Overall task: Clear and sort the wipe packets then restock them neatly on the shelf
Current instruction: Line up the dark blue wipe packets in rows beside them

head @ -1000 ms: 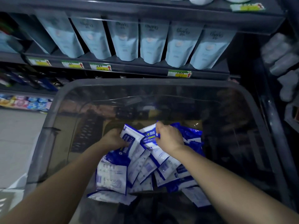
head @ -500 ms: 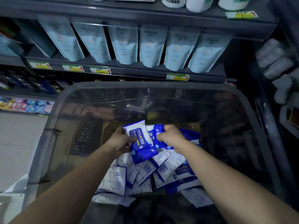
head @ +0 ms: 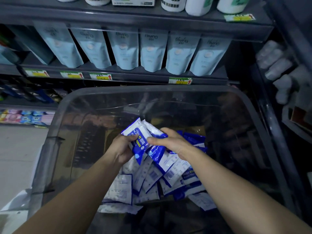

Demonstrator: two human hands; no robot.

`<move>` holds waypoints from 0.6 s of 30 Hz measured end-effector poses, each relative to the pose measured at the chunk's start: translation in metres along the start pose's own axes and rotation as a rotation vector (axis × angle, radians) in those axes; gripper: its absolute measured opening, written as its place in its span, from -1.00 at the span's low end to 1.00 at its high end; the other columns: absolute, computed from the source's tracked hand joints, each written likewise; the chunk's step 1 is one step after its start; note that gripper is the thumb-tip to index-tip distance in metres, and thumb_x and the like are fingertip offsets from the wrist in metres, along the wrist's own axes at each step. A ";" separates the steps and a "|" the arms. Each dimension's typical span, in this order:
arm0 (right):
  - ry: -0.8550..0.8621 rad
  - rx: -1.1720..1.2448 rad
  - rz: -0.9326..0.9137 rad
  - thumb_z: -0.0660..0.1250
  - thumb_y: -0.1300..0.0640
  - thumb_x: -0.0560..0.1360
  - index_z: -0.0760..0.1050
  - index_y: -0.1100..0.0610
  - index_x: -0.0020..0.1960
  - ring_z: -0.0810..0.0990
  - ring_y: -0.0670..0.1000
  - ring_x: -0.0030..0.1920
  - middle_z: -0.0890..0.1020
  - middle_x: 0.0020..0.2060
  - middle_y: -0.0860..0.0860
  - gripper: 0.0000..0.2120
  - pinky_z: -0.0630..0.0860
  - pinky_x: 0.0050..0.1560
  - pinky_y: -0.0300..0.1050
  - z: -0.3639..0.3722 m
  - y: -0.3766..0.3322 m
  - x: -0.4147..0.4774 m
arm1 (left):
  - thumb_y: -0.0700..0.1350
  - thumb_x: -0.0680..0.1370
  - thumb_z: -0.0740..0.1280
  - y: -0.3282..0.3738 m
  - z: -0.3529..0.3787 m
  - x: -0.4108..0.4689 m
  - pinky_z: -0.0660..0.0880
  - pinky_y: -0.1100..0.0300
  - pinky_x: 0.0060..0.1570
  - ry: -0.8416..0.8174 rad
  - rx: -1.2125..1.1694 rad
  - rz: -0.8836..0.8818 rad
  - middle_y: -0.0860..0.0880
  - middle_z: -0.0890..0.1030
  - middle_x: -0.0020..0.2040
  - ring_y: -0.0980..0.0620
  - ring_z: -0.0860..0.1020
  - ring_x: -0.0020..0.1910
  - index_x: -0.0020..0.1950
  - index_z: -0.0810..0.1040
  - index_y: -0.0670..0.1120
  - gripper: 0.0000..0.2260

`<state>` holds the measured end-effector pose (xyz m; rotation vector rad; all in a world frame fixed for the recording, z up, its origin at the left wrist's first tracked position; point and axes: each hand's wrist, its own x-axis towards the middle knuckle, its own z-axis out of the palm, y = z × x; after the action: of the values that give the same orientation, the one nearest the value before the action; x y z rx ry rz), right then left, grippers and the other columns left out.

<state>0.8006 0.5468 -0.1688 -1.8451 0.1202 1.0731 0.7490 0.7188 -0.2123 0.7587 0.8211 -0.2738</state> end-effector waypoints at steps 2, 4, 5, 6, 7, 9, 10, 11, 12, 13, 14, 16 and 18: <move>0.101 -0.128 -0.111 0.52 -0.27 0.25 0.47 0.05 -0.19 0.51 -0.09 -0.20 0.53 -0.26 -0.15 -0.55 0.36 -0.23 -0.18 -0.002 -0.011 -0.005 | -0.44 0.53 0.19 -0.002 0.014 -0.003 0.63 -0.03 -0.17 -0.054 0.001 0.047 -0.28 0.61 0.07 -0.16 0.65 -0.09 0.27 0.47 -0.30 -0.67; 0.240 -0.386 -0.172 0.56 -0.20 0.22 0.37 0.06 -0.30 0.47 -0.04 -0.32 0.46 -0.37 -0.11 -0.54 0.34 -0.32 -0.11 -0.010 -0.016 -0.006 | -0.45 0.51 0.21 -0.003 0.030 -0.002 0.62 -0.08 -0.07 -0.115 0.022 0.087 -0.30 0.60 0.10 -0.22 0.62 -0.01 0.27 0.47 -0.30 -0.66; 0.302 -0.488 -0.193 0.58 -0.15 0.21 0.38 0.07 -0.27 0.51 0.00 -0.28 0.50 -0.33 -0.08 -0.55 0.38 -0.30 -0.07 -0.016 -0.017 -0.007 | -0.44 0.51 0.22 -0.003 0.037 -0.002 0.61 -0.08 -0.03 -0.159 0.052 0.095 -0.32 0.59 0.13 -0.24 0.60 0.03 0.28 0.46 -0.31 -0.66; 0.349 -0.574 -0.200 0.58 -0.12 0.23 0.40 0.09 -0.21 0.55 0.05 -0.22 0.55 -0.27 -0.05 -0.56 0.41 -0.26 -0.06 -0.022 -0.018 -0.010 | -0.43 0.50 0.25 -0.003 0.042 0.000 0.61 -0.06 -0.04 -0.189 0.117 0.104 -0.32 0.58 0.14 -0.24 0.59 0.04 0.31 0.43 -0.32 -0.64; 0.393 -0.652 -0.197 0.56 -0.11 0.27 0.41 0.08 -0.16 0.58 0.09 -0.15 0.59 -0.21 -0.02 -0.59 0.42 -0.24 -0.06 -0.028 -0.016 -0.011 | -0.42 0.49 0.28 -0.004 0.045 0.003 0.61 -0.01 -0.10 -0.185 0.216 0.127 -0.30 0.58 0.12 -0.20 0.60 0.00 0.33 0.40 -0.30 -0.60; 0.493 -0.853 -0.181 0.48 -0.06 0.38 0.40 0.05 -0.03 0.60 0.14 -0.05 0.62 -0.08 0.02 -0.66 0.41 -0.22 -0.10 -0.038 -0.014 -0.017 | -0.37 0.43 0.37 -0.006 0.043 0.014 0.58 0.06 -0.15 -0.102 0.546 0.195 -0.17 0.60 0.08 -0.07 0.61 -0.07 0.33 0.38 -0.21 -0.52; 0.538 -0.950 -0.176 0.45 -0.03 0.43 0.40 0.05 0.02 0.60 0.16 -0.02 0.63 -0.04 0.04 -0.69 0.40 -0.22 -0.12 -0.043 -0.012 -0.020 | -0.29 0.39 0.40 -0.009 0.038 0.020 0.57 0.05 -0.07 -0.076 0.763 0.241 -0.11 0.60 0.10 -0.04 0.60 -0.03 0.31 0.39 -0.16 -0.50; 0.574 -1.027 -0.176 0.42 0.02 0.46 0.39 0.06 0.06 0.60 0.16 0.00 0.63 -0.01 0.05 -0.73 0.37 -0.22 -0.12 -0.047 -0.009 -0.021 | -0.18 0.35 0.37 -0.012 0.036 0.025 0.55 0.03 0.06 -0.084 0.992 0.291 -0.09 0.60 0.14 -0.03 0.59 0.06 0.30 0.42 -0.12 -0.49; 0.595 -1.083 -0.173 0.39 0.07 0.48 0.39 0.06 0.08 0.60 0.16 0.02 0.62 0.01 0.05 -0.76 0.36 -0.22 -0.12 -0.050 -0.005 -0.022 | -0.11 0.35 0.31 -0.017 0.032 0.031 0.50 0.02 0.17 -0.130 1.223 0.311 -0.08 0.57 0.21 -0.05 0.56 0.17 0.33 0.42 -0.11 -0.47; 0.603 -1.118 -0.161 0.37 0.11 0.49 0.40 0.07 0.09 0.60 0.16 0.03 0.62 0.03 0.06 -0.77 0.34 -0.22 -0.12 -0.051 -0.001 -0.023 | -0.08 0.40 0.29 -0.023 0.030 0.038 0.46 0.01 0.23 -0.181 1.420 0.320 -0.09 0.53 0.29 -0.09 0.52 0.25 0.40 0.38 -0.09 -0.46; 0.601 -1.129 -0.136 0.37 0.13 0.49 0.40 0.07 0.10 0.60 0.16 0.03 0.62 0.03 0.06 -0.77 0.34 -0.21 -0.12 -0.053 0.004 -0.024 | -0.06 0.44 0.32 -0.027 0.029 0.043 0.42 0.00 0.28 -0.231 1.514 0.297 -0.09 0.50 0.33 -0.11 0.48 0.30 0.45 0.32 -0.08 -0.43; 0.603 -1.091 -0.094 0.36 0.14 0.50 0.40 0.07 0.10 0.60 0.16 0.04 0.62 0.04 0.06 -0.78 0.36 -0.22 -0.12 -0.056 0.012 -0.024 | 0.15 0.31 0.40 -0.038 0.035 0.043 0.37 -0.05 0.33 -0.341 1.500 0.249 -0.04 0.47 0.32 -0.08 0.45 0.32 0.45 0.27 -0.04 -0.24; 0.613 -1.042 -0.067 0.36 0.12 0.50 0.40 0.08 0.10 0.59 0.16 0.06 0.61 0.05 0.07 -0.78 0.38 -0.21 -0.11 -0.059 0.016 -0.025 | 0.37 0.10 0.43 -0.046 0.048 0.036 0.30 -0.07 0.35 -0.327 1.693 0.268 -0.01 0.41 0.29 -0.04 0.37 0.33 0.43 0.23 0.04 -0.02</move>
<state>0.8140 0.4843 -0.1532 -3.0507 -0.1860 0.4725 0.7769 0.6551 -0.2408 2.2895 -0.0235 -0.8433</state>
